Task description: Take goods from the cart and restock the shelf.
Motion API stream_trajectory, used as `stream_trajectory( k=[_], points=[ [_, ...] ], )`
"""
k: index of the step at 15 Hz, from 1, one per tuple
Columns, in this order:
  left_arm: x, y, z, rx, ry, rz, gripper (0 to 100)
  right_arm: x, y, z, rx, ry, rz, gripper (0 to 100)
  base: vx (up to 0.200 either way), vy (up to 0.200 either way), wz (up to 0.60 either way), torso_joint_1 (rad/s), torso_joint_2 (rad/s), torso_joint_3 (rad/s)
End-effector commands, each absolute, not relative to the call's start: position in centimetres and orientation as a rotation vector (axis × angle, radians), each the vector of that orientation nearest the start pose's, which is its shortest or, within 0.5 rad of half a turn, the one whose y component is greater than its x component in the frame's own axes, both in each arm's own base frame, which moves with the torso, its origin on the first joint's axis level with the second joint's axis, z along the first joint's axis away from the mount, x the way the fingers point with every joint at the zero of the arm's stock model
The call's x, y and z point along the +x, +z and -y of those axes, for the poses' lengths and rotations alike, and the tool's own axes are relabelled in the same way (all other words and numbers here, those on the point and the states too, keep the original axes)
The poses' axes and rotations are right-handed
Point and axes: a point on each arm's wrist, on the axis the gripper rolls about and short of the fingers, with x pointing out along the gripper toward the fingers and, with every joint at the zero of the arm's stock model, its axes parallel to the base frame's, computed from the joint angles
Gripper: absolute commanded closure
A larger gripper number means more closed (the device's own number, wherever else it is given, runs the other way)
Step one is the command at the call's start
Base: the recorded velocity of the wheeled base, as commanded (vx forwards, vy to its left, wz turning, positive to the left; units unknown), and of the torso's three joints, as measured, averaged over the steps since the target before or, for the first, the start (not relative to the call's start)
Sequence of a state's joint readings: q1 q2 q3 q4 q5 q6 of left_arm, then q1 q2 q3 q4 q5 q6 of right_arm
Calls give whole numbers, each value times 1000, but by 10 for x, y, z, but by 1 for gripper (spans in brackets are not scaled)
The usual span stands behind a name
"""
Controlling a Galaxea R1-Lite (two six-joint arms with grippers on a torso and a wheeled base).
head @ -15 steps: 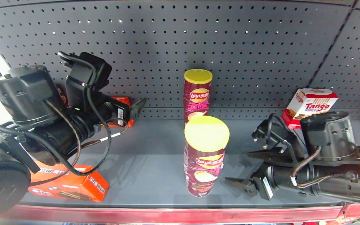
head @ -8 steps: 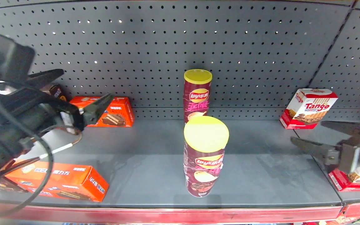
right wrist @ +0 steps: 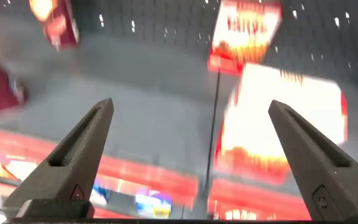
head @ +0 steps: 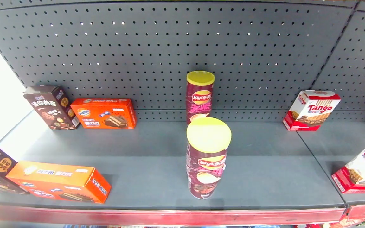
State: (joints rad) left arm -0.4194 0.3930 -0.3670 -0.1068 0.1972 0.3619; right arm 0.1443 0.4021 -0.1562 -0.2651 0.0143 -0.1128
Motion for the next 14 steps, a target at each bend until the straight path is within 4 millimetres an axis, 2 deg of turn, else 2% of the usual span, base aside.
stream_trajectory(
  k=[1,2,3,4,6,8,12,14],
  points=[
    [-41,131,-21,290,-167,121,0,-10,103,1,-91,137,94,0,0,0,0,0,0,0],
    [-36,116,-18,271,-144,79,0,-14,92,2,-79,138,42,0,0,0,0,0,0,0],
    [-33,105,-16,269,-130,56,0,-14,88,2,-72,138,10,0,0,0,0,0,0,0],
    [-25,84,-13,277,-130,3,0,-14,86,1,-67,151,-17,0,0,0,0,0,0,0],
    [-22,84,-12,252,-112,11,0,-15,84,0,-57,195,-59,0,0,0,0,0,0,0],
    [-16,86,-9,250,-52,-74,0,-9,85,-1,-58,188,-153,0,0,0,0,0,0,0],
    [-18,85,-4,232,217,-106,0,-14,84,-1,-48,96,-93,0,0,0,0,0,0,0],
    [-24,83,-4,157,204,-8,0,-19,83,-2,-22,83,-36,0,0,0,0,0,0,0]
  ],
)
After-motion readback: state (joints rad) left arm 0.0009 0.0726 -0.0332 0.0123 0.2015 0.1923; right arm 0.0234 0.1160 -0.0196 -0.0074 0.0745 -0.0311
